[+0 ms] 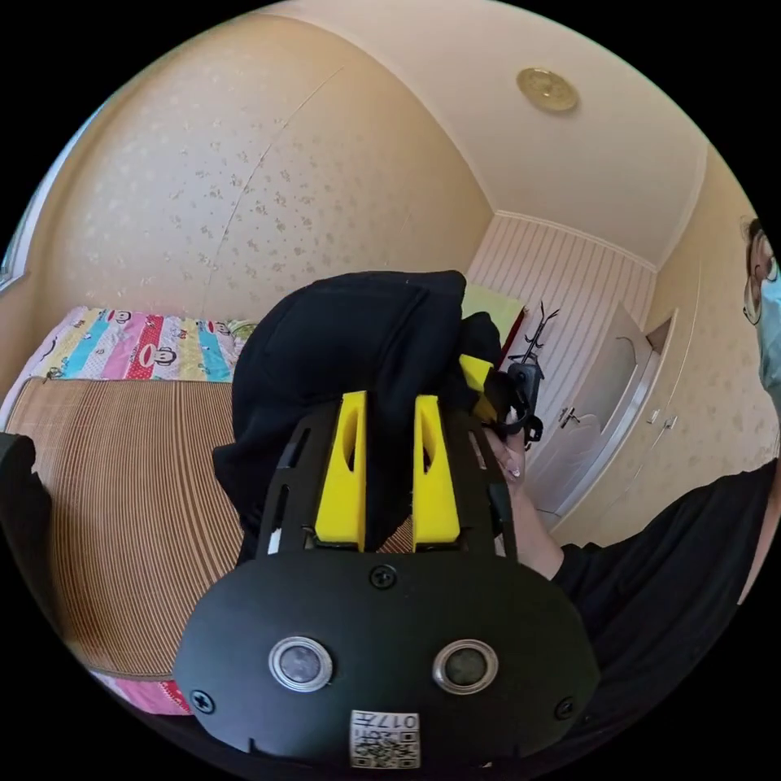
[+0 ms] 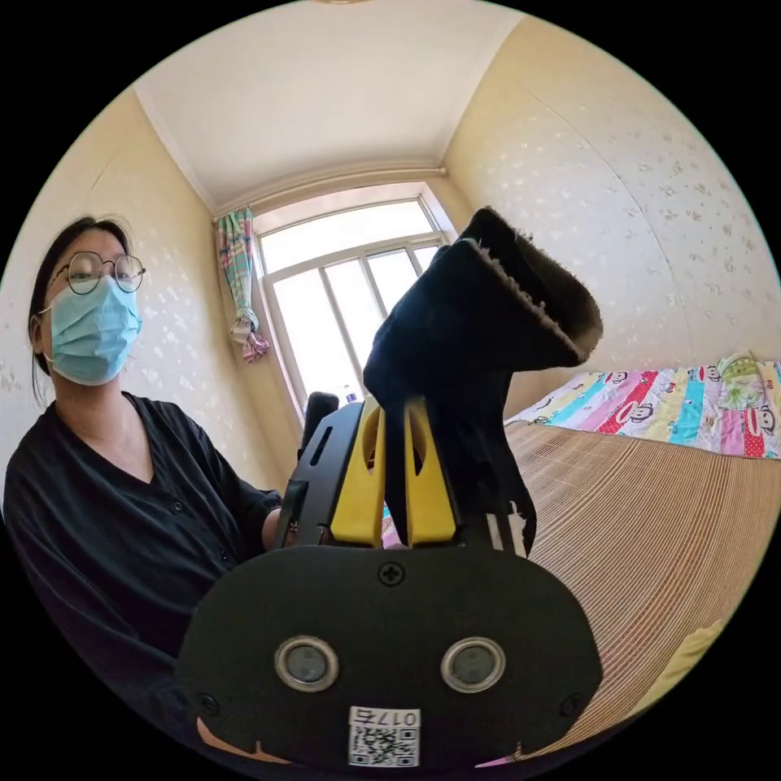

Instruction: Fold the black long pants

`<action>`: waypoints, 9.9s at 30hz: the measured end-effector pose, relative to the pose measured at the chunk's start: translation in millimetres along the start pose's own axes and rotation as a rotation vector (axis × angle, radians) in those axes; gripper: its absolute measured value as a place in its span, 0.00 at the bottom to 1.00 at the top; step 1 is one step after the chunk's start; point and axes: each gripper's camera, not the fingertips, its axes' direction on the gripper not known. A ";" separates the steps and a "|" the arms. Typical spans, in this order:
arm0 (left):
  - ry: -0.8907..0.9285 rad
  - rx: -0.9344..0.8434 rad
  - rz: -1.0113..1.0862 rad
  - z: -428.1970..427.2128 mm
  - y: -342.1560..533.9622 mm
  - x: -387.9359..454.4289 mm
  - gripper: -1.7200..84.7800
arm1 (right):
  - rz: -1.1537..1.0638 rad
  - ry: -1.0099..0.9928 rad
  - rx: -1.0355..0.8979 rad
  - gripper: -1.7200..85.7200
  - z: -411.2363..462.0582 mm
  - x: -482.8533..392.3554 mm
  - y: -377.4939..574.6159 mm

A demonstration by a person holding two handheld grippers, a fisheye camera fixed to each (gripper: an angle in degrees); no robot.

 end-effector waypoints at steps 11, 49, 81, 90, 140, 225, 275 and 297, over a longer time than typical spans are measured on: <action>0.001 0.372 0.200 -163.1 -37.2 12.0 0.08 | -0.164 0.461 0.234 0.04 -92.9 -130.2 -30.7; -0.176 -0.816 -0.348 146.6 53.3 -310.2 0.07 | 0.983 0.293 -0.532 0.08 118.6 321.2 231.3; 0.132 -0.293 -0.434 -41.0 71.8 -289.2 0.13 | 0.419 0.465 -0.412 0.05 -66.2 112.7 128.0; 0.368 -0.642 -0.537 68.0 69.7 -305.7 0.20 | 0.338 0.393 -0.644 0.05 46.6 97.5 144.5; 0.079 -0.372 -0.800 -84.6 260.8 -357.5 0.06 | 0.416 0.700 -0.635 0.07 341.1 553.3 100.3; 0.379 -0.321 -0.554 -5.2 94.6 -324.5 0.08 | 0.627 0.073 -0.398 0.04 -0.6 231.9 142.0; -0.116 -0.458 -0.344 82.7 88.1 -318.7 0.11 | 0.834 0.485 -0.456 0.09 -56.8 291.6 240.2; -0.146 -0.454 -0.572 155.1 3.6 -570.5 0.11 | 1.070 -0.136 -0.178 0.12 -84.0 437.1 212.1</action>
